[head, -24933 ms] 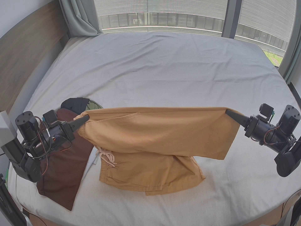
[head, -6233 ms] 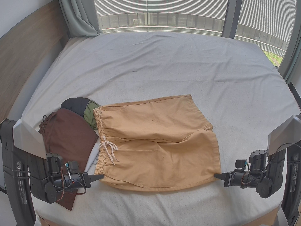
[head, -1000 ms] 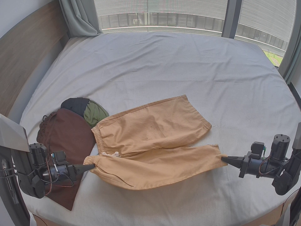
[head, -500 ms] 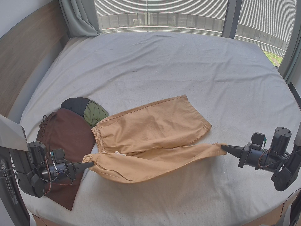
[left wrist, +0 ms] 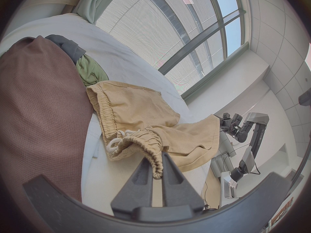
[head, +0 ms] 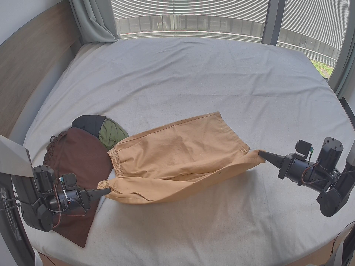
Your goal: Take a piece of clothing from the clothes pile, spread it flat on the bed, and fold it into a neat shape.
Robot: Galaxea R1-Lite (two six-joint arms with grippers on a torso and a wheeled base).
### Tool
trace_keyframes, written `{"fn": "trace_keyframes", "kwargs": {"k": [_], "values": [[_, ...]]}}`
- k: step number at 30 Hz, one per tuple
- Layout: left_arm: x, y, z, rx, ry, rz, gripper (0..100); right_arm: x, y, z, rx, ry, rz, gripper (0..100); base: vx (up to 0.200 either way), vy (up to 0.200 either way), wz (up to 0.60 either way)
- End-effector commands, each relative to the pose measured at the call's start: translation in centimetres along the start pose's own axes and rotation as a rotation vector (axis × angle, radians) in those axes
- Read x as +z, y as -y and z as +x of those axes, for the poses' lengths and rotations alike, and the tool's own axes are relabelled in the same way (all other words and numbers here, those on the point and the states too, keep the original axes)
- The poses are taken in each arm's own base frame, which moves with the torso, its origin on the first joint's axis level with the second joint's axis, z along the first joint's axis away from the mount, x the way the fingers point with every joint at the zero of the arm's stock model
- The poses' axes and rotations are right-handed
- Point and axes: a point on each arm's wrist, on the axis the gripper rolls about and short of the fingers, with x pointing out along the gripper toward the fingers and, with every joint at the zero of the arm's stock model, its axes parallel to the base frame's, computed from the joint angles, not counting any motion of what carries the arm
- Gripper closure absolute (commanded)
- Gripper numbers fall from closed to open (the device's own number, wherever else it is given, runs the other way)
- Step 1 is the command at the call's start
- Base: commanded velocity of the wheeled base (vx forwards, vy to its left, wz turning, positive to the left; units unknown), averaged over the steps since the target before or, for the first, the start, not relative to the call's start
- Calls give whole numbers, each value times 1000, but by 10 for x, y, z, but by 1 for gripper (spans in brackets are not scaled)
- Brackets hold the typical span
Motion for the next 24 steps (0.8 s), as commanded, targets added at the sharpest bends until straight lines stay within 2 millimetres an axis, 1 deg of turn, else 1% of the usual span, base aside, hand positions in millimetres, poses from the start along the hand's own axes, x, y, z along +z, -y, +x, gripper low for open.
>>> {"fn": "trace_keyframes", "kwargs": {"k": [1, 7, 15, 18, 24], "values": [[2, 0, 2, 9, 8, -3, 100, 7, 2, 7, 11, 27, -3, 100, 0, 0, 0], [11, 1, 7, 47, 43, -25, 100, 13, 9, 19, 18, 49, 9, 100, 0, 0, 0], [24, 2, 17, 93, 103, -53, 100, 24, 23, 38, 28, 91, 18, 100, 0, 0, 0], [26, 2, 19, 101, 113, -60, 100, 26, 24, 41, 32, 98, 20, 100, 0, 0, 0], [32, 1, 23, 115, 140, -65, 100, 35, 34, 57, 49, 136, 21, 100, 0, 0, 0]]}}
